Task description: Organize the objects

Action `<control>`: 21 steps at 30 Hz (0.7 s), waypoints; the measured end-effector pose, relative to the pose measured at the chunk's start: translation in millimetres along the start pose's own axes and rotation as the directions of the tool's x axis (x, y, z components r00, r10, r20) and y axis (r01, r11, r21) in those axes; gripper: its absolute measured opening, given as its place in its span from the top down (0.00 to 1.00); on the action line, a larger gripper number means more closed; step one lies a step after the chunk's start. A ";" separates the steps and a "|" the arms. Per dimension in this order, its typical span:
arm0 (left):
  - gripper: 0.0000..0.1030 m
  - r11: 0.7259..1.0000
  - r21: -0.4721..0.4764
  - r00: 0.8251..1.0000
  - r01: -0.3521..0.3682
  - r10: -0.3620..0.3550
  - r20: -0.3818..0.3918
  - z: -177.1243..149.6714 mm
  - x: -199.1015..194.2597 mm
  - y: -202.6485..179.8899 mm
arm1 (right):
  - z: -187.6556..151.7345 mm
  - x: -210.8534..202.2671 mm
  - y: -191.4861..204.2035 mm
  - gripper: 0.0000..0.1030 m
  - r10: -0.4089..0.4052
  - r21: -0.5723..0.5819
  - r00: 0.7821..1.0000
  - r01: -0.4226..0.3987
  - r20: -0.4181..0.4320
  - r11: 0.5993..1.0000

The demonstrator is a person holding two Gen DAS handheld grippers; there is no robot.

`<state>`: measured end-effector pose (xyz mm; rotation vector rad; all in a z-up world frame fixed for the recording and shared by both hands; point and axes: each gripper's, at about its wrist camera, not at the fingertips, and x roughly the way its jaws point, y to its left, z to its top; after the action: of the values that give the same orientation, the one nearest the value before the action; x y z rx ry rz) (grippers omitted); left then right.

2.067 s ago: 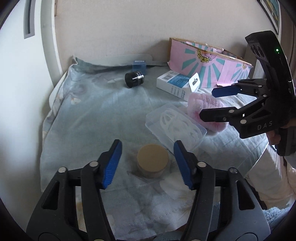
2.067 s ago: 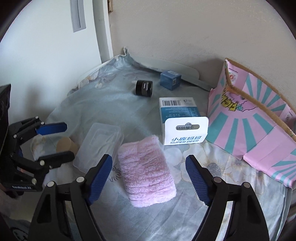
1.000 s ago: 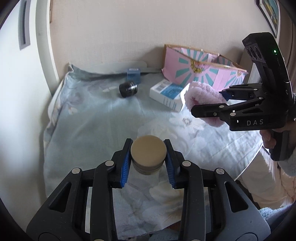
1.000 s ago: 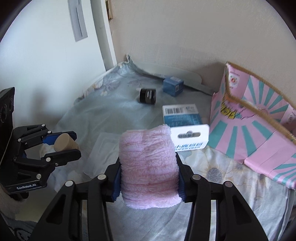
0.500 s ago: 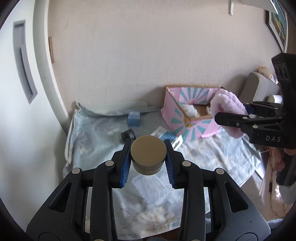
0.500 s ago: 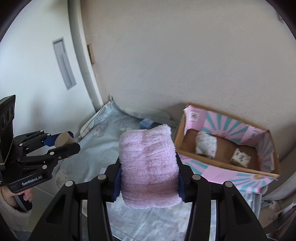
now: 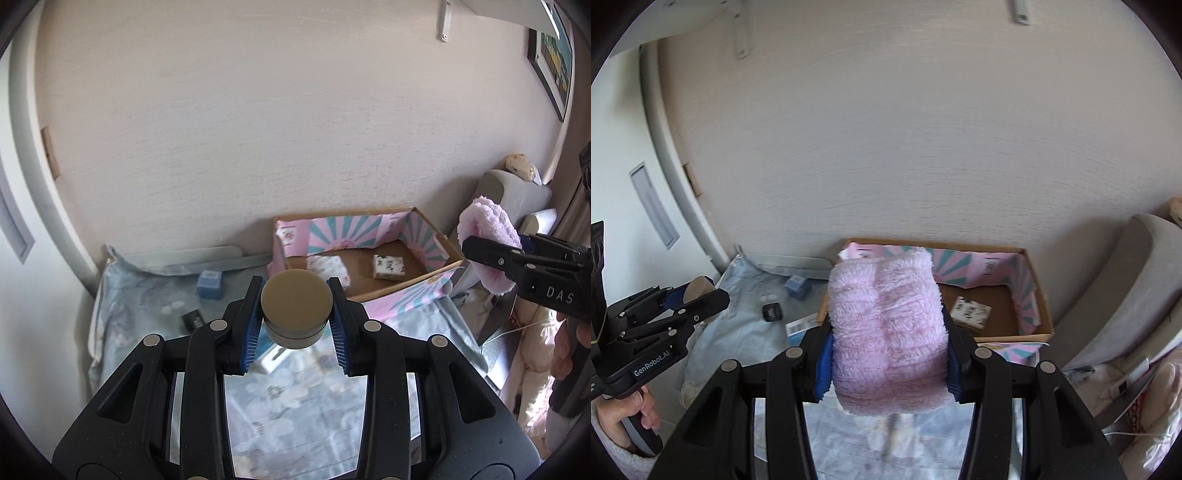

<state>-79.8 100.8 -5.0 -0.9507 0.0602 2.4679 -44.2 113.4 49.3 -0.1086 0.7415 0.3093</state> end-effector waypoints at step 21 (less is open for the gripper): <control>0.70 0.999 0.030 0.997 0.027 -0.025 -0.068 10.8 62.8 -71.6 | -11.9 10.2 -67.4 0.57 -0.035 0.025 0.998 0.036 -0.045 0.999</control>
<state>-93.5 192.8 -27.8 -1.0152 0.1074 2.4043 -23.6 49.4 32.8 -0.1049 0.7866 0.2640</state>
